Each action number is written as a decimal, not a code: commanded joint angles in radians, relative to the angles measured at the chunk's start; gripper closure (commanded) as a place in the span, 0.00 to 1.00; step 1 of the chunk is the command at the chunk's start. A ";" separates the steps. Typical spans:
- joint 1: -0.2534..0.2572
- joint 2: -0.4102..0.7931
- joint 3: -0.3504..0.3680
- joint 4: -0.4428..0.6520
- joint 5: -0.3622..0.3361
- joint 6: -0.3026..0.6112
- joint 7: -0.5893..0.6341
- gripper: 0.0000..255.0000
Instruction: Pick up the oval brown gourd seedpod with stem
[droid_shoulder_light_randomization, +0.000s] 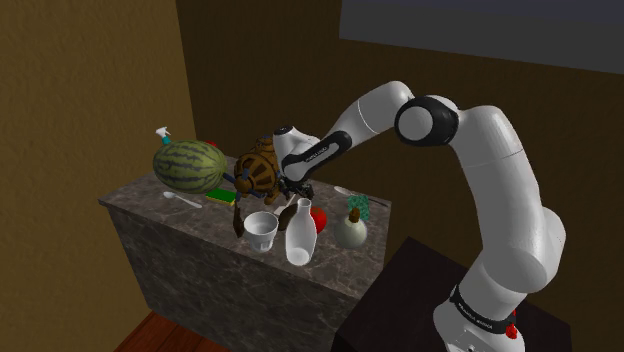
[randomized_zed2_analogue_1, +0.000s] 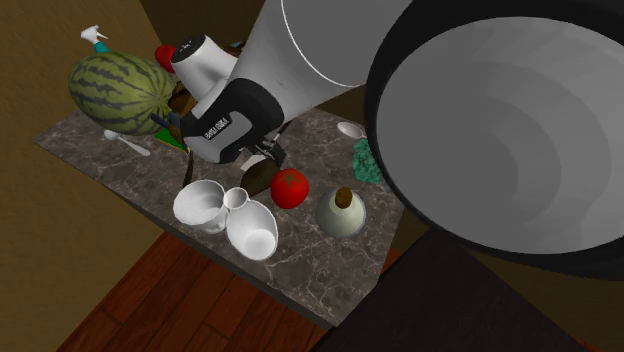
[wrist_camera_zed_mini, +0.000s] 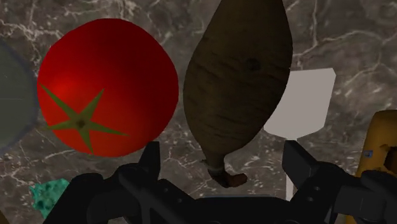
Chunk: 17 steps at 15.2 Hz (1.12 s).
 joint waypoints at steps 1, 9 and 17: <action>0.003 0.028 -0.007 0.018 -0.002 0.008 0.012 0.00; 0.011 0.091 -0.018 0.041 -0.016 0.048 0.029 1.00; 0.006 0.091 -0.019 0.038 -0.017 0.051 0.024 1.00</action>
